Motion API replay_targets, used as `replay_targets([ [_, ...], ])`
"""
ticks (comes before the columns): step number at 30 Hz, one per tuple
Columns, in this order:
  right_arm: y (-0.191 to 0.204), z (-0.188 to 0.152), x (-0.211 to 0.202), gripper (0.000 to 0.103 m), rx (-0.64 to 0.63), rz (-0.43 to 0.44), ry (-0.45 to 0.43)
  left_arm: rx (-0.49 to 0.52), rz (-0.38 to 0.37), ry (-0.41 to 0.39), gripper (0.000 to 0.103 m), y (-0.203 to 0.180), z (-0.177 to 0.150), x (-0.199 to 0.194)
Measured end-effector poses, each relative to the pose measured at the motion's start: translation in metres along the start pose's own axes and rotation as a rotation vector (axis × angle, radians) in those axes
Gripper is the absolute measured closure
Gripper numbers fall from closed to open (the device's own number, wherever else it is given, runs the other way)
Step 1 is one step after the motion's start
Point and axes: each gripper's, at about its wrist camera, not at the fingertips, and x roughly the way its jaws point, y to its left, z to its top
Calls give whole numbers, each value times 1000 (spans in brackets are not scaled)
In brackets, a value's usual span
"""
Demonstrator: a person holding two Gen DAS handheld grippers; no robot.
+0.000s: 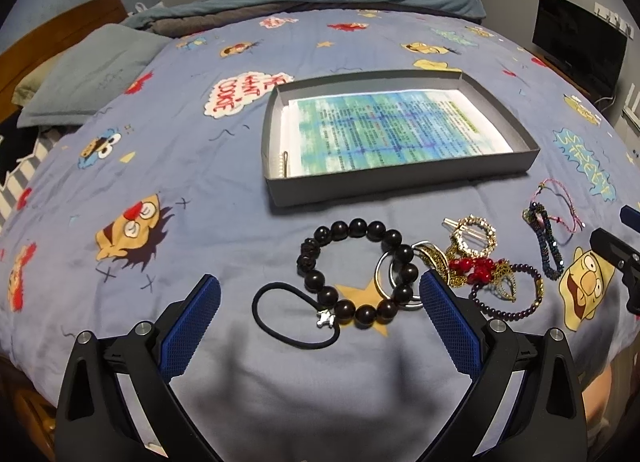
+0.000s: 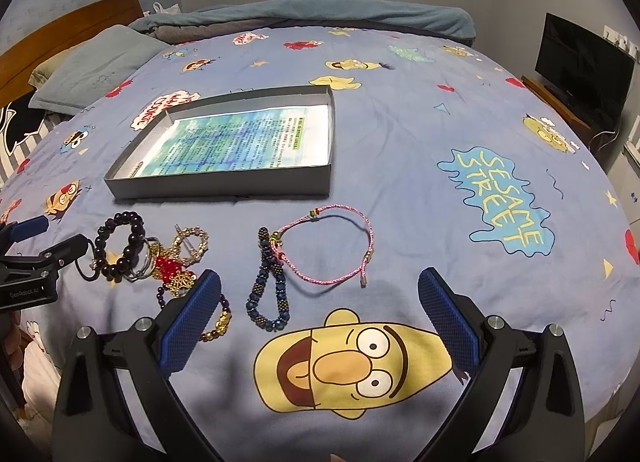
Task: Organize jewelry
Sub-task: 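Grasp the black bead bracelet with the left tool while the right tool grasps the pink string bracelet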
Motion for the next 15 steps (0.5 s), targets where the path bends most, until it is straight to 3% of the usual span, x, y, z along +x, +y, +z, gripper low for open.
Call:
replay_targets([
  [6, -9, -1, 13, 5, 13, -6, 3, 55, -3, -71, 4, 8, -7, 7],
  [15, -26, 2, 27, 6, 51, 7, -16, 31, -43, -39, 8, 30, -7, 28],
])
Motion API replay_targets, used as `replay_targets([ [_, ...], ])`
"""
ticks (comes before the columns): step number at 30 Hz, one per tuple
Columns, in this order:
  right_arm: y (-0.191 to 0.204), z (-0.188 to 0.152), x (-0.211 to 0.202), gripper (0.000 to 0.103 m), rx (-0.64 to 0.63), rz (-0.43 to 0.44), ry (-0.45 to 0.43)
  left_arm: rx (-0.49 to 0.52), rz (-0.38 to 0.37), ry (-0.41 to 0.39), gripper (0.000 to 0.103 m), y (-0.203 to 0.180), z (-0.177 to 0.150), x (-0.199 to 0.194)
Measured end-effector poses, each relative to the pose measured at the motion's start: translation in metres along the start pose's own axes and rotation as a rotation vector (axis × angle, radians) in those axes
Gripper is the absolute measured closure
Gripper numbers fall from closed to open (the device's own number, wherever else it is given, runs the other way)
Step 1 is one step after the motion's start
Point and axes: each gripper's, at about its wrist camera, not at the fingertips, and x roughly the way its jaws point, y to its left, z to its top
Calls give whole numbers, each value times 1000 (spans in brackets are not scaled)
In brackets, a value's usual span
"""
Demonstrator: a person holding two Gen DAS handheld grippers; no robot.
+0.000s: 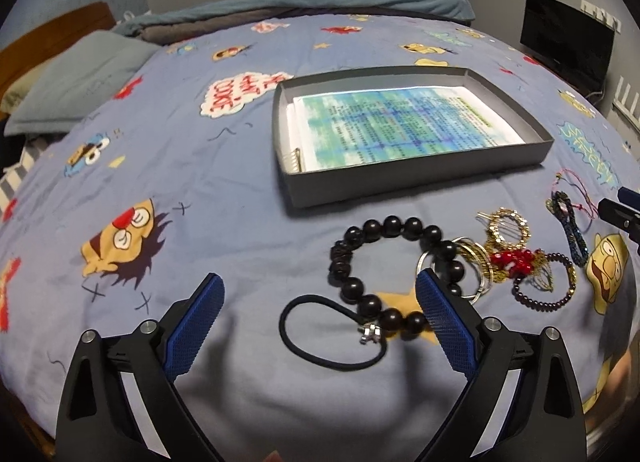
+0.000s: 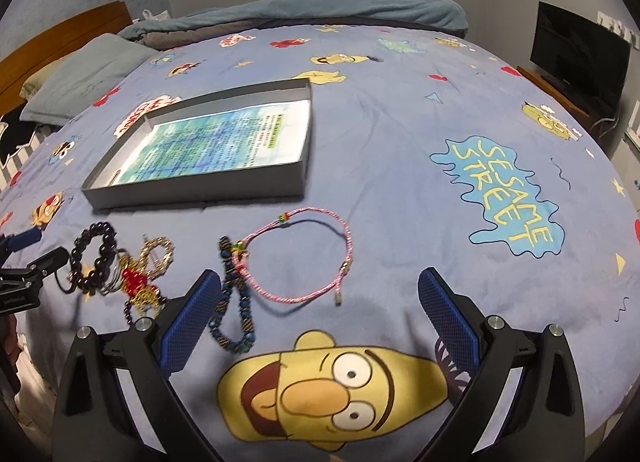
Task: Organize jewelry
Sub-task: 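Grasp the black bead bracelet with the left tool while the right tool grasps the pink string bracelet, then carry both bracelets into the grey tray and open both tools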
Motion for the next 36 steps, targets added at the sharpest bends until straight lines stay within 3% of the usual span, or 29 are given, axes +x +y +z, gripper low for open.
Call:
replay_targets([
  [5, -12, 6, 6, 6, 19, 0, -13, -24, -41, 6, 11, 8, 3, 9],
  [9, -17, 10, 14, 26, 17, -11, -3, 10, -57, 25, 30, 3, 5, 17],
  [14, -17, 10, 29, 47, -11, -24, 15, 26, -79, 32, 44, -2, 5, 25],
  [16, -18, 9, 35, 56, -4, -13, 27, 35, -86, 46, 56, -4, 4, 29],
  [20, -20, 9, 43, 72, 1, -8, 23, 52, -104, 58, 69, -6, 4, 36],
  [22, -21, 9, 43, 89, 7, -3, 17, 67, -104, 56, 80, -7, 4, 38],
  [24, -20, 10, 41, 95, 13, 6, 9, 71, -107, 53, 81, -7, 4, 40],
  [28, -18, 10, 31, 100, 5, 13, -24, 89, -88, 26, 88, -8, 3, 40],
  [36, -14, 20, -3, 100, -1, 19, -132, 80, -117, -62, 88, -3, 12, 10],
])
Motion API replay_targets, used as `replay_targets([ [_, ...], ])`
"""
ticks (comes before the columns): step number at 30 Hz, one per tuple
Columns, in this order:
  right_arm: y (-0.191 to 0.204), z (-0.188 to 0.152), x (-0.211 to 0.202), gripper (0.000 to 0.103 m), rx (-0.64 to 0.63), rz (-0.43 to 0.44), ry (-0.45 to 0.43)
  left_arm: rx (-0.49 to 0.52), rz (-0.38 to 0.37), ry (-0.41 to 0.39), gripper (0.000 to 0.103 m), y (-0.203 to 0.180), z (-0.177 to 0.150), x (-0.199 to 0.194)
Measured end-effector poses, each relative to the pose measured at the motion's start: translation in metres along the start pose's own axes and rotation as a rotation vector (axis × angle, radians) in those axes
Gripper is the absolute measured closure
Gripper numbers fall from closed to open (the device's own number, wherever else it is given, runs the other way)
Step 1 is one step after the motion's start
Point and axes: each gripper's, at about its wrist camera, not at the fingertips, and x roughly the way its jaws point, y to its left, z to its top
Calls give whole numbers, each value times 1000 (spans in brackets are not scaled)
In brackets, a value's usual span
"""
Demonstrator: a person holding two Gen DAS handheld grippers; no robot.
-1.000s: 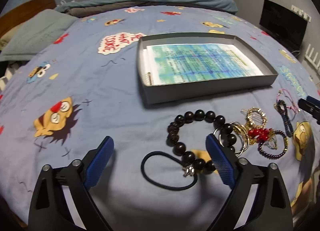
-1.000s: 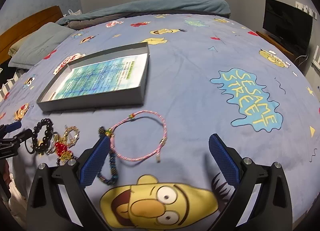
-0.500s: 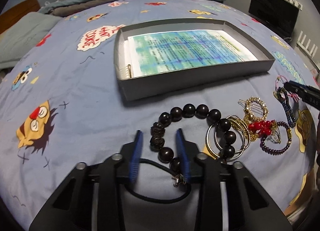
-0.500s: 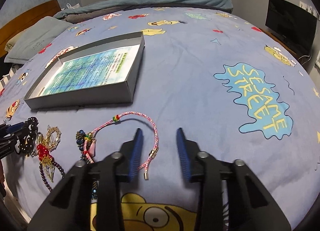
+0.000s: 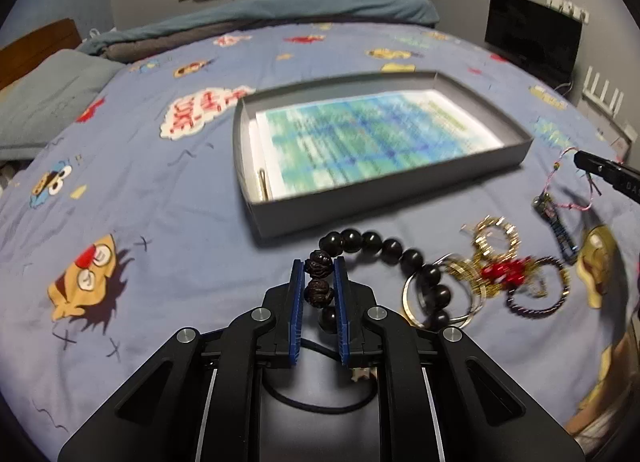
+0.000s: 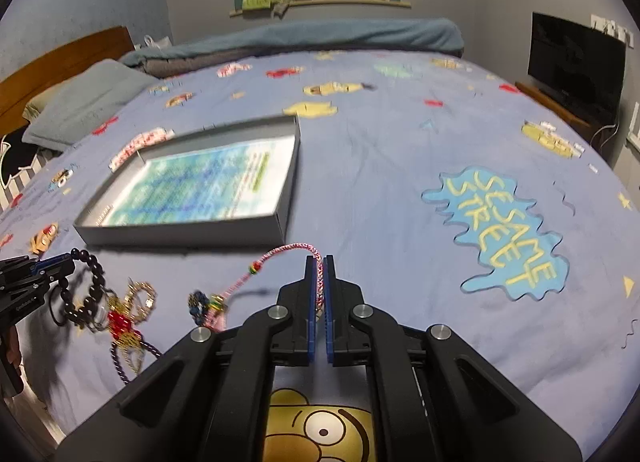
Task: Organize jewelry
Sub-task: 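Carry both bracelets into the grey tray and open both tools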
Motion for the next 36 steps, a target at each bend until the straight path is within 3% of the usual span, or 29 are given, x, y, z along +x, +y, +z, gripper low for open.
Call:
replay_targets([
  [9, 10, 26, -21, 100, -43, -14, -85, 55, -10, -102, 88, -8, 23, -37],
  [19, 38, 84, -19, 100, -113, -7, -173, 117, 29, -208, 88, -4, 79, -54],
  [25, 57, 123, 11, 100, -107, 39, -176, 91, -20, -213, 88, 6, 117, -36],
  [28, 67, 137, 34, 100, -105, 59, -153, 112, -2, -203, 88, 4, 133, -16],
  [32, 82, 147, 65, 100, -119, 64, -126, 121, 3, -171, 88, 6, 151, 14],
  [36, 90, 150, 86, 100, -122, 75, -107, 107, -49, -139, 88, 4, 162, 36],
])
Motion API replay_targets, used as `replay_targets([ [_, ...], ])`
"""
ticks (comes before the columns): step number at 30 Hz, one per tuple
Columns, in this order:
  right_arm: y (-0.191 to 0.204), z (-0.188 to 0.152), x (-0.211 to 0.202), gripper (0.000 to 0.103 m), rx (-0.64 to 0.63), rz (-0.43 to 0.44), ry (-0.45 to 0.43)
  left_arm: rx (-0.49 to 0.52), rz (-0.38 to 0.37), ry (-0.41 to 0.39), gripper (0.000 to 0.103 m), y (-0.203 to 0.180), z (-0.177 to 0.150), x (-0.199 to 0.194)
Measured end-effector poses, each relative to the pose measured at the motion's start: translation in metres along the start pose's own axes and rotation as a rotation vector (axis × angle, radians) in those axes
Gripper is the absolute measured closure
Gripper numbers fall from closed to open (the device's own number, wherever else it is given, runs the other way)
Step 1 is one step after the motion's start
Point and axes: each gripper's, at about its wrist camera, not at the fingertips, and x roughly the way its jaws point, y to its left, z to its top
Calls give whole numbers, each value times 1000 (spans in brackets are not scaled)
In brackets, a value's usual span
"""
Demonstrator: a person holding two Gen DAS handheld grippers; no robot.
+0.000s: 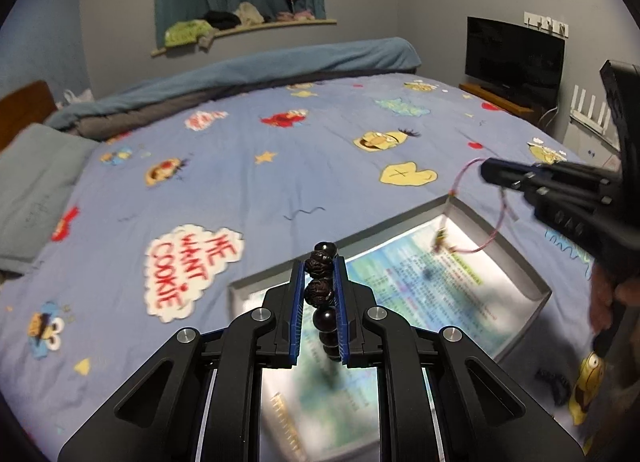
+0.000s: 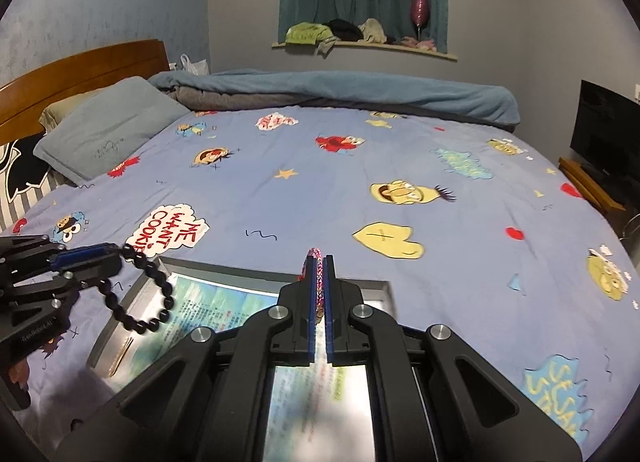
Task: Organize jewelry
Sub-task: 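Carry both bracelets into the grey tray and open both tools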
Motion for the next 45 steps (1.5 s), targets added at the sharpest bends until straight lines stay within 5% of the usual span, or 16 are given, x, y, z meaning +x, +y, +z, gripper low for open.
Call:
replay_targets([
  [8, 7, -4, 45, 100, 8, 8, 56, 20, 6, 45, 88, -7, 1, 41],
  [25, -13, -27, 88, 100, 8, -76, 239, -77, 3, 217, 88, 42, -28, 89],
  [45, -22, -36, 98, 100, 32, -94, 273, -27, 35, 252, 88, 31, -36, 105],
])
